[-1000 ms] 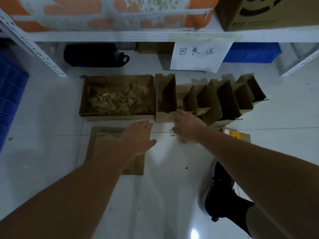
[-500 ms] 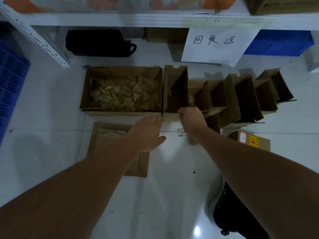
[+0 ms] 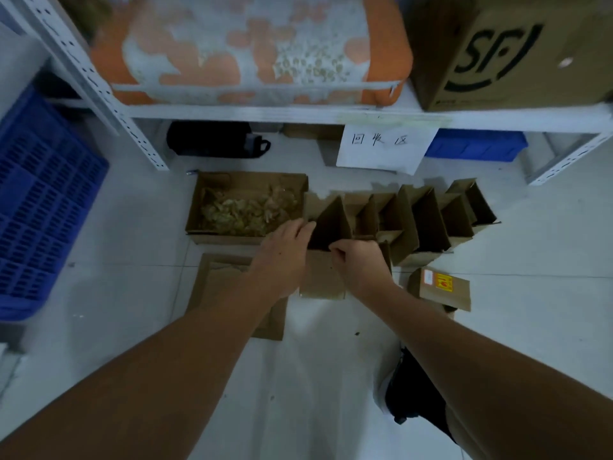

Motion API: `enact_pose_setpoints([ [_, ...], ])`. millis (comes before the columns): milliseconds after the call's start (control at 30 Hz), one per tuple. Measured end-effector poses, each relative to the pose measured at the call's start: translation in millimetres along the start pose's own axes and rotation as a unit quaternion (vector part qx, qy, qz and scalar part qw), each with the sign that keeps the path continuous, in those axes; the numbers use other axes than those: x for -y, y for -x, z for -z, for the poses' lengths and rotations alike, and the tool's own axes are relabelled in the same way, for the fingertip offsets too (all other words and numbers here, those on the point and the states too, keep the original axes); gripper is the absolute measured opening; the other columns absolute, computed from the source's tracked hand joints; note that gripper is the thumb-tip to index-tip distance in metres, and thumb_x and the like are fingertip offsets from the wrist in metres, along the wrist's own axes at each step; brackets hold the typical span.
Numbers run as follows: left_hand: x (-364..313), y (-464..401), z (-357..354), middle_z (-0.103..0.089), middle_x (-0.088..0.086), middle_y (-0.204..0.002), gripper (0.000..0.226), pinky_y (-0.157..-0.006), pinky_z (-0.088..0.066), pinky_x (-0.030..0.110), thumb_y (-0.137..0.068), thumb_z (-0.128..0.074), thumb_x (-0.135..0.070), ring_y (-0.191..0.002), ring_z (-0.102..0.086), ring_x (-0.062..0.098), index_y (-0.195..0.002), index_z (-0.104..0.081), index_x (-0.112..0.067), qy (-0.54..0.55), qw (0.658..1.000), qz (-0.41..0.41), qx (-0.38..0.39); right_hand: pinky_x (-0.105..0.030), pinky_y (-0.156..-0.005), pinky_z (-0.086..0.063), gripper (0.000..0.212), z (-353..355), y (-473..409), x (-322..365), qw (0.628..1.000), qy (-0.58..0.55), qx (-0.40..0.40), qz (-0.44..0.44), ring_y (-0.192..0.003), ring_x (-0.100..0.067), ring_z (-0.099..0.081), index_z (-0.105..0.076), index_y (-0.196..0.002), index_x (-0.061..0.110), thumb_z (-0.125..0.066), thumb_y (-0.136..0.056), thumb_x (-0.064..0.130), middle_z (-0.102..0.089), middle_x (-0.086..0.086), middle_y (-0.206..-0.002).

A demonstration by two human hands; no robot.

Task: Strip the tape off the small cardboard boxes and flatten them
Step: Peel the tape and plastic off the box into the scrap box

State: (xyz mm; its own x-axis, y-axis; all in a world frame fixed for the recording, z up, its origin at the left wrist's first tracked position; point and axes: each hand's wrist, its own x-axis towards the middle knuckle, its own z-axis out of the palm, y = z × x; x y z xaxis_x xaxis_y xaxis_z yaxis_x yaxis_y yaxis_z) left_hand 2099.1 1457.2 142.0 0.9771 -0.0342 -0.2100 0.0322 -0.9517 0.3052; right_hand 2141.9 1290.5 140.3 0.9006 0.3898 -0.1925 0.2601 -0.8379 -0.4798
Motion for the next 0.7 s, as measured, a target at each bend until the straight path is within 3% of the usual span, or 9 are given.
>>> enact_pose_setpoints([
  [100,-11.0,34.8,36.1,-0.034,0.004,-0.163,0.043,-0.126,-0.019,0.044,-0.105,-0.054,-0.024,-0.153,-0.024,0.024,-0.148,-0.053,-0.029,-0.054,0.998,-0.042,0.001,-0.037,-0.094,-0.053,0.024,22.9,39.3,29.0,1.000,-0.006,0.016,0.014,-0.092,-0.015,-0.064,-0.072,-0.118,0.020,-0.052,-0.104,0.022,-0.072,0.000,-0.105],
  [167,-19.1,61.0,55.6,-0.035,0.001,-0.162,0.034,-0.123,-0.021,0.043,-0.103,-0.056,-0.021,-0.151,-0.026,0.024,-0.135,-0.062,-0.033,-0.081,0.996,-0.039,0.003,-0.037,-0.090,-0.055,0.024,34.7,65.0,45.6,0.999,-0.034,-0.004,0.021,-0.087,-0.015,-0.064,-0.074,-0.117,0.019,-0.055,-0.103,0.020,-0.073,0.000,-0.102],
  [300,-27.8,108.3,83.9,-0.043,-0.001,-0.155,0.024,-0.106,-0.043,0.040,-0.104,-0.054,-0.022,-0.131,-0.048,0.021,-0.125,-0.063,-0.030,-0.084,0.996,-0.026,-0.006,-0.031,-0.092,-0.056,0.026,55.1,114.3,69.9,0.993,-0.082,-0.058,0.069,-0.090,-0.011,-0.068,-0.073,-0.122,0.016,-0.060,-0.099,0.016,-0.075,-0.001,-0.109],
  [433,-23.6,151.0,100.6,-0.045,-0.007,-0.153,0.019,-0.098,-0.050,0.038,-0.106,-0.055,-0.024,-0.125,-0.052,0.017,-0.122,-0.061,-0.030,-0.036,0.998,0.025,-0.054,-0.024,-0.088,-0.057,0.037,66.7,159.2,82.2,0.972,-0.173,-0.139,0.077,-0.101,-0.004,-0.066,-0.064,-0.133,0.025,-0.064,-0.097,0.026,-0.065,0.011,-0.127],
  [500,-26.1,170.1,112.5,-0.045,-0.007,-0.151,0.025,-0.098,-0.050,0.039,-0.109,-0.046,-0.031,-0.125,-0.052,0.017,-0.128,-0.062,-0.026,-0.001,0.996,0.054,-0.077,-0.029,-0.094,-0.055,0.058,63.3,175.4,86.7,0.974,-0.180,-0.127,0.044,-0.116,-0.005,-0.060,-0.051,-0.143,0.033,-0.068,-0.089,0.049,-0.052,0.016,-0.139],
  [567,-32.6,186.0,124.1,-0.046,-0.007,-0.148,0.033,-0.095,-0.051,0.036,-0.111,-0.041,-0.035,-0.119,-0.056,0.016,-0.135,-0.060,-0.023,0.009,0.993,0.067,-0.095,-0.038,-0.111,-0.044,0.099,56.9,186.3,93.2,0.985,-0.163,-0.059,0.016,-0.139,-0.010,-0.039,-0.027,-0.156,0.033,-0.070,-0.076,0.071,-0.032,0.013,-0.156],
  [633,-41.2,197.0,132.9,-0.049,-0.008,-0.145,0.035,-0.090,-0.051,0.032,-0.110,-0.042,-0.033,-0.113,-0.058,0.015,-0.139,-0.058,-0.022,0.017,0.990,0.065,-0.123,-0.045,-0.119,-0.033,0.126,51.1,193.6,106.1,0.994,-0.111,0.002,0.011,-0.149,-0.019,-0.023,0.000,-0.160,0.033,-0.069,-0.066,0.080,-0.014,0.008,-0.165],
  [700,-50.8,204.0,140.5,-0.053,-0.008,-0.139,0.032,-0.088,-0.052,0.034,-0.109,-0.045,-0.033,-0.107,-0.060,0.014,-0.136,-0.060,-0.023,0.034,0.986,0.065,-0.150,-0.050,-0.119,-0.030,0.137,45.5,196.6,119.6,0.997,-0.072,-0.002,0.010,-0.150,-0.025,-0.021,0.015,-0.158,0.035,-0.066,-0.059,0.086,-0.010,0.003,-0.167],
])
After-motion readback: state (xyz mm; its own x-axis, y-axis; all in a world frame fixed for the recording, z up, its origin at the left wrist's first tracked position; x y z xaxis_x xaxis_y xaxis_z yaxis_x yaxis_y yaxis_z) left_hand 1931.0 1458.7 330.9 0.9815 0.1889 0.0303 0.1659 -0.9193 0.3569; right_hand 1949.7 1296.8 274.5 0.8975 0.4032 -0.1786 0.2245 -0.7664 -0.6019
